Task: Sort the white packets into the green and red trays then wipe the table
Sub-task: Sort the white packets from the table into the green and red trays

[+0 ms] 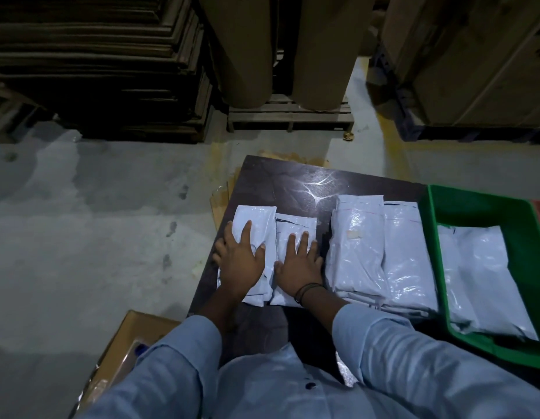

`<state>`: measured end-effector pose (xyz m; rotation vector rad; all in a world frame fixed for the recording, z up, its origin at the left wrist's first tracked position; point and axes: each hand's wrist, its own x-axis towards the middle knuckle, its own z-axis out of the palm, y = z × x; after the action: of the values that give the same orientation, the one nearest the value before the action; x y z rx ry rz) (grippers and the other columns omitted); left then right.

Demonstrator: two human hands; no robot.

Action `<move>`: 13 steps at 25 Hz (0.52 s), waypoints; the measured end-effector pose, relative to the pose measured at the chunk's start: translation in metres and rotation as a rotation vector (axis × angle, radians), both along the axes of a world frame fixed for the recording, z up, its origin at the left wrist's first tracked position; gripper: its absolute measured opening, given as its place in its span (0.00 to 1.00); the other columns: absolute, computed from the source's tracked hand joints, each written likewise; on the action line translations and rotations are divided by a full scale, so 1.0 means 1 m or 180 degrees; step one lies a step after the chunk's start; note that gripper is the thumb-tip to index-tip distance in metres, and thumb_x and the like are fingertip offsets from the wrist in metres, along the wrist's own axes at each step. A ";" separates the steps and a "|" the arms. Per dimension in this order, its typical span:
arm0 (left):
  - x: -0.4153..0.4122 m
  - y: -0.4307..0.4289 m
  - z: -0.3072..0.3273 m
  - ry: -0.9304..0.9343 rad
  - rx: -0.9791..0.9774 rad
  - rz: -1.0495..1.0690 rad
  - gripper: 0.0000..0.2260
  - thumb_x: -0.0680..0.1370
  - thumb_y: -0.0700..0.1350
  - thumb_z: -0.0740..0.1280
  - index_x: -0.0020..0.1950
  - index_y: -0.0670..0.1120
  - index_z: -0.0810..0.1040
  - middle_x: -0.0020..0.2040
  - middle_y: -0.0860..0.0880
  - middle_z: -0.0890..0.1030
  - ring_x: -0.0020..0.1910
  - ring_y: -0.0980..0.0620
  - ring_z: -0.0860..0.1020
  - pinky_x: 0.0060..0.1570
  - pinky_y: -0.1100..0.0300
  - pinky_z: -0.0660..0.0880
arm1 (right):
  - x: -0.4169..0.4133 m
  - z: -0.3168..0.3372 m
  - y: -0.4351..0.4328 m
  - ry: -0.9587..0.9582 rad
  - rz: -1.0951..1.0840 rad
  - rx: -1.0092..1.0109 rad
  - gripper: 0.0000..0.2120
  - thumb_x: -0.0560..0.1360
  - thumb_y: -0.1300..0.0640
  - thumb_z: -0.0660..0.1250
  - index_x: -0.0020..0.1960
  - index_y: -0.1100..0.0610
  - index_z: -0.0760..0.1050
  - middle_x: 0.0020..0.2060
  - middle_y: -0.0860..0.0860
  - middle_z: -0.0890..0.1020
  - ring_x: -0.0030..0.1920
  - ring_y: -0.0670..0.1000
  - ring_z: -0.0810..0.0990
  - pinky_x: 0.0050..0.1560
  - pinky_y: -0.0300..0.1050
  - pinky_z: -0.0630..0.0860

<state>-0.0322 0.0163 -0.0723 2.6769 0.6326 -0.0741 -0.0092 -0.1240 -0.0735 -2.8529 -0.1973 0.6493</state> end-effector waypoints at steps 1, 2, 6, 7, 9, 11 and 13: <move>0.000 0.001 0.002 -0.0042 -0.0011 0.0026 0.29 0.81 0.61 0.59 0.81 0.58 0.56 0.81 0.44 0.53 0.73 0.37 0.60 0.71 0.38 0.60 | 0.000 0.001 0.000 -0.0009 0.0010 -0.0001 0.38 0.81 0.43 0.55 0.80 0.55 0.37 0.79 0.60 0.37 0.78 0.68 0.42 0.74 0.66 0.50; 0.001 0.002 0.005 -0.0088 -0.0013 0.0049 0.29 0.81 0.61 0.59 0.81 0.58 0.56 0.81 0.44 0.53 0.73 0.37 0.61 0.71 0.38 0.60 | 0.001 0.003 0.000 -0.0007 0.0044 -0.0006 0.39 0.81 0.45 0.56 0.80 0.55 0.37 0.79 0.61 0.38 0.78 0.68 0.43 0.74 0.66 0.51; 0.000 0.004 0.019 -0.0196 -0.0079 0.0151 0.29 0.81 0.60 0.60 0.81 0.56 0.58 0.81 0.43 0.53 0.72 0.38 0.61 0.70 0.41 0.61 | 0.003 0.017 -0.001 0.0049 0.0208 0.0074 0.44 0.78 0.48 0.63 0.80 0.55 0.36 0.79 0.60 0.38 0.78 0.67 0.41 0.74 0.66 0.51; 0.000 0.004 0.023 -0.0236 -0.0116 0.0185 0.29 0.81 0.60 0.60 0.80 0.56 0.58 0.81 0.42 0.53 0.71 0.37 0.61 0.69 0.40 0.61 | 0.003 0.022 0.000 0.0027 0.0206 0.0171 0.43 0.79 0.49 0.63 0.80 0.55 0.37 0.79 0.60 0.38 0.78 0.66 0.40 0.74 0.66 0.51; -0.001 0.004 0.031 -0.0302 -0.0134 0.0246 0.29 0.81 0.60 0.61 0.80 0.55 0.58 0.81 0.41 0.53 0.71 0.36 0.60 0.69 0.39 0.60 | 0.005 0.032 0.002 -0.0082 0.0200 0.0390 0.41 0.79 0.52 0.61 0.81 0.54 0.38 0.79 0.59 0.38 0.78 0.66 0.40 0.75 0.66 0.50; -0.001 0.003 0.039 -0.0330 -0.0091 0.0295 0.29 0.82 0.60 0.60 0.80 0.55 0.58 0.81 0.41 0.53 0.72 0.36 0.60 0.69 0.39 0.60 | 0.009 0.046 0.004 -0.0259 0.0250 0.0527 0.40 0.79 0.53 0.62 0.81 0.55 0.39 0.80 0.59 0.39 0.79 0.65 0.40 0.75 0.66 0.49; 0.000 0.002 0.046 -0.0357 -0.0052 0.0331 0.29 0.82 0.60 0.59 0.80 0.54 0.58 0.80 0.41 0.52 0.71 0.35 0.60 0.69 0.40 0.61 | 0.014 0.062 0.006 -0.0457 0.0306 0.0593 0.40 0.78 0.53 0.62 0.81 0.55 0.41 0.80 0.59 0.40 0.79 0.65 0.41 0.75 0.66 0.49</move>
<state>-0.0325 0.0188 -0.0263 2.6062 0.7303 0.0980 0.0047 -0.1179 -0.0120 -2.7230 -0.3980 0.4186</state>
